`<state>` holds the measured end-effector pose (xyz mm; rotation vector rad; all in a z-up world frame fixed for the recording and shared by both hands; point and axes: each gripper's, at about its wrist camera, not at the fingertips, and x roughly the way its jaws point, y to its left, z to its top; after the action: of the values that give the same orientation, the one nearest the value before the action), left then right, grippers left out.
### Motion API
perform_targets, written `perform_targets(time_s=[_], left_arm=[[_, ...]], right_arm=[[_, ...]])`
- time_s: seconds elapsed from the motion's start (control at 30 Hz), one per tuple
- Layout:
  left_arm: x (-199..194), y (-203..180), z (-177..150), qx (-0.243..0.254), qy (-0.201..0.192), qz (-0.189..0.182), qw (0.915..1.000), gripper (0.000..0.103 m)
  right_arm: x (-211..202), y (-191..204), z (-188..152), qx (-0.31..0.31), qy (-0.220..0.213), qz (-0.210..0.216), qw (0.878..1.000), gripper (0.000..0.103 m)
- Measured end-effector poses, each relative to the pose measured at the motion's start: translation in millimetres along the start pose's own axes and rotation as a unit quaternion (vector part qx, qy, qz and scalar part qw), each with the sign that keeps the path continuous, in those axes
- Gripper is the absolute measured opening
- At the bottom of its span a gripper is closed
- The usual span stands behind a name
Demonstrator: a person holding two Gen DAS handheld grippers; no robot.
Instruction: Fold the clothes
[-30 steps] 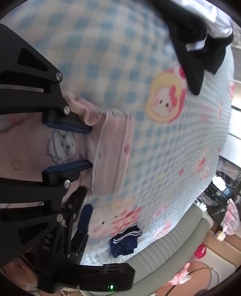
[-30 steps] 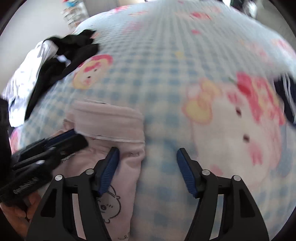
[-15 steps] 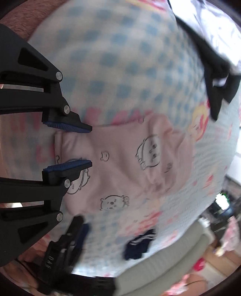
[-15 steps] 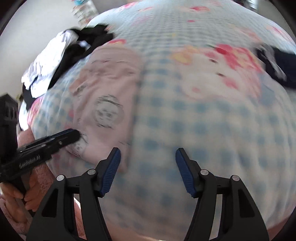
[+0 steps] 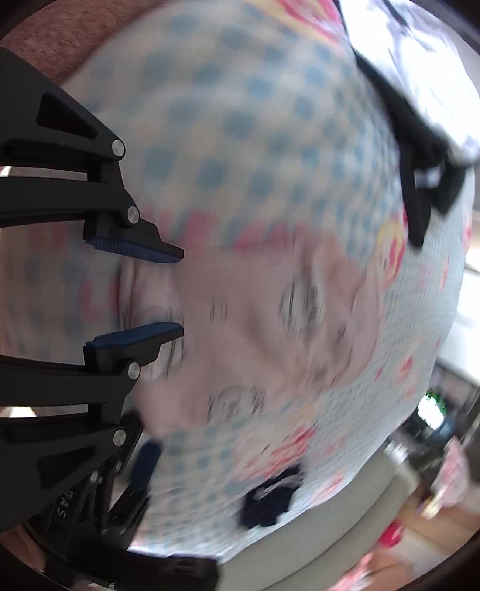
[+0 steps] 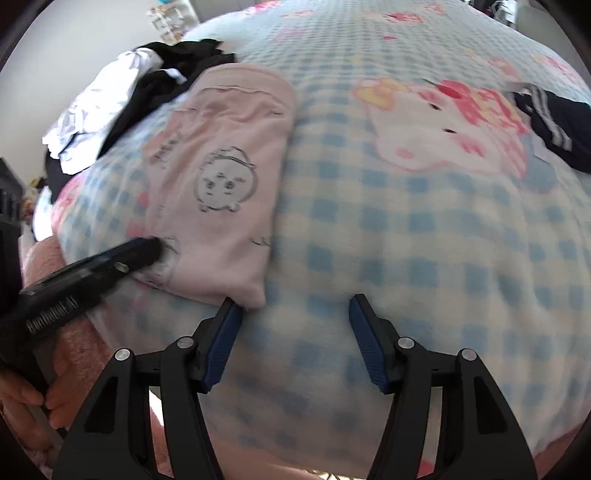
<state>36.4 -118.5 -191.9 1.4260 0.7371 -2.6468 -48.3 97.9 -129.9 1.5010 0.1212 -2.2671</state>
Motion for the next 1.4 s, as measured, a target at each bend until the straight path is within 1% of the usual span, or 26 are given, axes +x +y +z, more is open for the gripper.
perform_targets(time_s=[0.03, 0.1, 0.13, 0.23, 0.3, 0.4, 0.43, 0.47, 0.5, 0.53, 0.63, 0.73, 0.8, 0.83, 0.9, 0.93, 0.97, 1.0, 1.03, 1.1, 1.17, 1.2, 1.27, 1.3, 1.33, 1.4], left_arm=[[-2, 7, 0, -0.018, 0.001, -0.013, 0.9998, 0.037], [-1, 23, 1, -0.062, 0.02, -0.067, 0.9956, 0.037], [0, 31, -1, -0.087, 0.029, -0.093, 0.9914, 0.037], [5, 40, -7, -0.13, 0.053, -0.173, 0.9748, 0.041], [10, 35, -10, -0.128, 0.062, -0.195, 0.9703, 0.047], [15, 27, -10, -0.116, 0.066, -0.182, 0.9741, 0.045], [14, 25, -10, -0.114, 0.058, -0.174, 0.9764, 0.028], [11, 18, -7, -0.1, 0.048, -0.166, 0.9799, 0.018], [8, 11, -3, -0.085, 0.039, -0.157, 0.9832, 0.018], [1, 1, 2, -0.058, 0.027, -0.142, 0.9878, 0.017], [-30, -10, 17, -0.011, -0.013, -0.105, 0.9943, 0.017], [-46, 2, 22, -0.03, -0.03, -0.059, 0.9974, 0.018], [-50, 16, 22, -0.05, -0.031, -0.023, 0.998, 0.021], [-49, 29, 21, -0.071, -0.024, -0.019, 0.997, 0.022], [-42, 44, 12, -0.106, -0.008, -0.064, 0.9923, 0.027], [-32, 47, 6, -0.126, 0.01, -0.108, 0.986, 0.036], [-25, 51, 2, -0.137, 0.025, -0.131, 0.9815, 0.042], [-18, 53, -4, -0.147, 0.04, -0.15, 0.9769, 0.042], [-11, 53, -9, -0.153, 0.049, -0.158, 0.9744, 0.043], [-3, 49, -9, -0.147, 0.056, -0.156, 0.9752, 0.042], [2, 43, -4, -0.132, 0.052, -0.153, 0.978, 0.04], [0, 40, -1, -0.119, 0.044, -0.139, 0.9821, 0.038], [-3, 32, 5, -0.092, 0.027, -0.108, 0.9895, 0.027], [-5, 31, 8, -0.085, 0.023, -0.094, 0.9917, 0.025], [-7, 30, 12, -0.077, 0.019, -0.081, 0.9935, 0.02], [-19, 28, 19, -0.062, -0.007, -0.062, 0.9961, 0.017]], right_arm=[[-4, 0, 0, 0.0, -0.003, -0.011, 1.0, 0.06], [-14, 1, 0, -0.002, -0.015, -0.035, 0.999, 0.057], [-19, 0, 2, 0.004, -0.022, -0.024, 0.999, 0.057], [-25, 0, 13, 0.024, -0.028, 0.051, 0.998, 0.058], [-14, 6, 26, 0.011, -0.017, 0.078, 0.997, 0.058], [17, 14, 43, 0.008, 0.013, 0.113, 0.994, 0.059], [27, 15, 44, 0.014, 0.026, 0.126, 0.992, 0.054], [33, 16, 43, 0.015, 0.031, 0.133, 0.991, 0.047], [31, 20, 41, 0.003, 0.025, 0.128, 0.991, 0.033], [26, 25, 38, -0.016, 0.013, 0.12, 0.993, 0.028], [4, 36, 30, -0.04, -0.01, 0.12, 0.992, 0.02], [-21, 48, 22, -0.036, -0.013, 0.173, 0.984, 0.02], [-29, 64, 17, -0.059, -0.004, 0.191, 0.98, 0.026], [-31, 69, 15, -0.067, 0.0, 0.195, 0.979, 0.03], [-33, 58, 16, -0.053, -0.005, 0.177, 0.983, 0.036], [-30, 47, 20, -0.034, -0.009, 0.162, 0.986, 0.036], [-27, 36, 24, -0.014, -0.013, 0.147, 0.989, 0.036], [-25, 25, 28, 0.006, -0.017, 0.132, 0.991, 0.04], [-20, 14, 33, 0.026, -0.017, 0.133, 0.991, 0.048], [0, 1, 47, 0.054, -0.003, 0.159, 0.986, 0.061], [22, -1, 60, 0.066, 0.014, 0.176, 0.982, 0.061], [29, -1, 64, 0.07, 0.017, 0.191, 0.979, 0.061], [36, -1, 68, 0.075, 0.013, 0.225, 0.971, 0.047], [36, 2, 68, 0.069, 0.009, 0.224, 0.972, 0.029], [35, 7, 67, 0.059, 0.007, 0.214, 0.975, 0.023], [29, 15, 65, 0.035, 0.002, 0.197, 0.98, 0.017]])
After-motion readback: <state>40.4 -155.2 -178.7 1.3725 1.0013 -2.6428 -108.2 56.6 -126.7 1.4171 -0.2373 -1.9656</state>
